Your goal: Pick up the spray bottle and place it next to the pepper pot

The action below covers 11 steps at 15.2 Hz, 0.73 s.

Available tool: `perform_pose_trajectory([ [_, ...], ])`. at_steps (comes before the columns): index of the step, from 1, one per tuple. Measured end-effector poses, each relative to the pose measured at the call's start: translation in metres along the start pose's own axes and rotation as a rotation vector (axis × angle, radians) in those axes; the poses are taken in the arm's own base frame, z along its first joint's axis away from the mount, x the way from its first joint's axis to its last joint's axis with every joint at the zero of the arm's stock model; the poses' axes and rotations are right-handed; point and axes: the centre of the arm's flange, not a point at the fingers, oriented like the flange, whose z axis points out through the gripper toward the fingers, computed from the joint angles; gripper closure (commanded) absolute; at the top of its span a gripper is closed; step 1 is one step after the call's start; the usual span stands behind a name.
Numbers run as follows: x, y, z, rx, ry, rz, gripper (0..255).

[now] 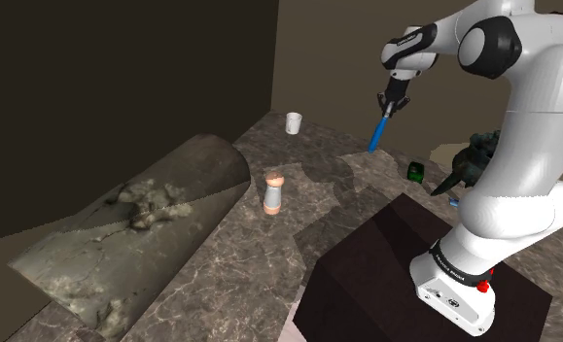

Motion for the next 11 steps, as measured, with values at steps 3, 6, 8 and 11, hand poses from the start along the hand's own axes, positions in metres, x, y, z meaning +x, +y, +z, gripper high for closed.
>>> perform_pose_trajectory([
  [3,0.000,0.002,-0.016,0.000,0.000,0.000,255],
  [6,-0.002,0.003,-0.031,0.000,0.000,0.000,255],
  [8,-0.001,0.003,-0.042,0.000,0.000,0.000,255],
  [11,-0.002,0.004,-0.059,0.000,0.000,0.000,255],
])
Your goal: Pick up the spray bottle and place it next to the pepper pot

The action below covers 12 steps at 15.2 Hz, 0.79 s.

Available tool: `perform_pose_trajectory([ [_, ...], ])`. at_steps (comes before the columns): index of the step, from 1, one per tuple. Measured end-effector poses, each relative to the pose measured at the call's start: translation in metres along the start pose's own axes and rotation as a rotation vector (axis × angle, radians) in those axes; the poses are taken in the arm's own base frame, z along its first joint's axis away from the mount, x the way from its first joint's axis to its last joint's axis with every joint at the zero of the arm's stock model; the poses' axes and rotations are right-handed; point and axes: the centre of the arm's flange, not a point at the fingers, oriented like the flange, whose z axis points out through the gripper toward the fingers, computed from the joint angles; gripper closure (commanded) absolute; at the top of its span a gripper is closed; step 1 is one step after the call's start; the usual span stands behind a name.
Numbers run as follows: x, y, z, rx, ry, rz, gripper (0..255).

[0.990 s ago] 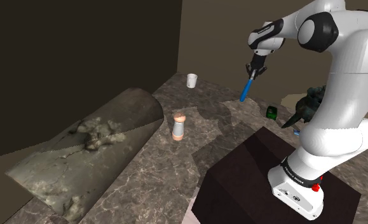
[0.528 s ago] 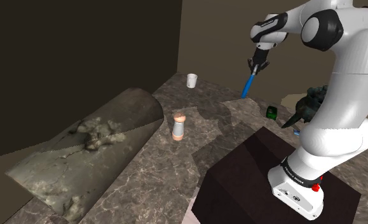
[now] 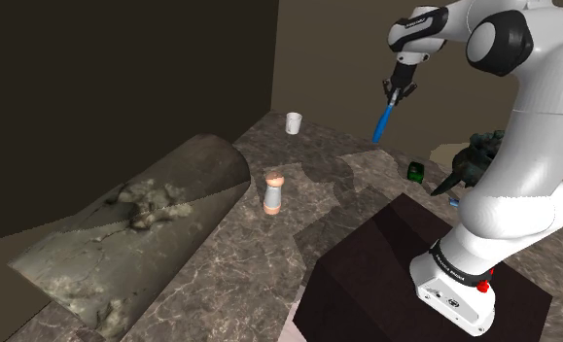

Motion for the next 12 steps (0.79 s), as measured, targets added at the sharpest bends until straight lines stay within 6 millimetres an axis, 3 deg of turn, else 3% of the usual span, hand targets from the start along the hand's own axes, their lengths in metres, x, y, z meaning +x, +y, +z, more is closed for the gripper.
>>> perform_pose_trajectory([
  [12,-0.002,0.005,-0.064,0.000,0.000,0.000,255],
])
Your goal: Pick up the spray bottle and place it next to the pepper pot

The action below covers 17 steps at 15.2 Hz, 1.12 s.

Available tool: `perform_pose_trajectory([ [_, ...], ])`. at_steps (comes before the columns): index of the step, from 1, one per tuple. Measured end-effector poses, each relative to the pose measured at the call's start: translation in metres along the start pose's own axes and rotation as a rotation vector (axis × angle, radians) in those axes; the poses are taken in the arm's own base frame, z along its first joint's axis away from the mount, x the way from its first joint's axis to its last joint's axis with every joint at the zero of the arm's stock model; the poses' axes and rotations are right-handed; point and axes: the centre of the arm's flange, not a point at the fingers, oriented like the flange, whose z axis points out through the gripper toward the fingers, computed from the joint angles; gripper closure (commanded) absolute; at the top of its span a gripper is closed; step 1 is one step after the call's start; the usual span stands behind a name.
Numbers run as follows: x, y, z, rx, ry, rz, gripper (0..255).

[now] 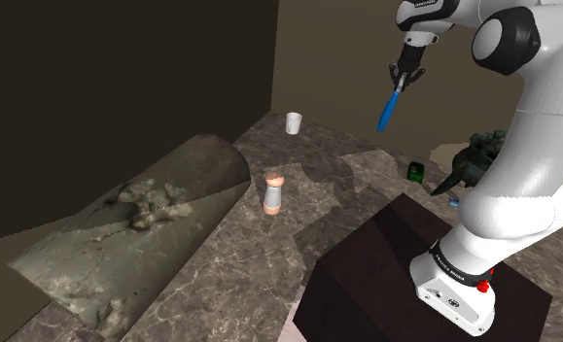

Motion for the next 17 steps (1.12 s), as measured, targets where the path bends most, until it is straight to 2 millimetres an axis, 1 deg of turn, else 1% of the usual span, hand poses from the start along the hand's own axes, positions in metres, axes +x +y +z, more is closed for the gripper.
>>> perform_pose_trajectory([
  [17,-0.002,0.004,-0.089,0.000,0.000,0.000,255],
])
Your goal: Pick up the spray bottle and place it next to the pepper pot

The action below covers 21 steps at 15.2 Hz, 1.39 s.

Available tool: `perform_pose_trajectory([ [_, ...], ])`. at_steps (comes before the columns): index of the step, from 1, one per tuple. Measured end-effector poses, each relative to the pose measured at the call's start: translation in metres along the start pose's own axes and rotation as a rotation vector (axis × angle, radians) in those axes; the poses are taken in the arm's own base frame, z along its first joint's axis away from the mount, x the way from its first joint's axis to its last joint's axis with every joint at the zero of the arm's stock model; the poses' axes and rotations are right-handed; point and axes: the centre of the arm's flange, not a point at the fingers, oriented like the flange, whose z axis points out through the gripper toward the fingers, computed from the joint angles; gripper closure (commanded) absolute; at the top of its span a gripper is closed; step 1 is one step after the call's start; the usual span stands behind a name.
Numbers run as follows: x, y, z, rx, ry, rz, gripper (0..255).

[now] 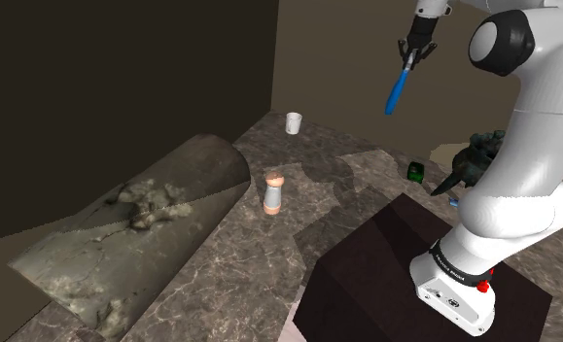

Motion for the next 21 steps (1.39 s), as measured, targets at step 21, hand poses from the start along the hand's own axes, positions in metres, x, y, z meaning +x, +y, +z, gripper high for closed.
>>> perform_pose_trajectory([
  [21,-0.139,-0.157,-0.030,0.000,0.000,-0.002,255],
])
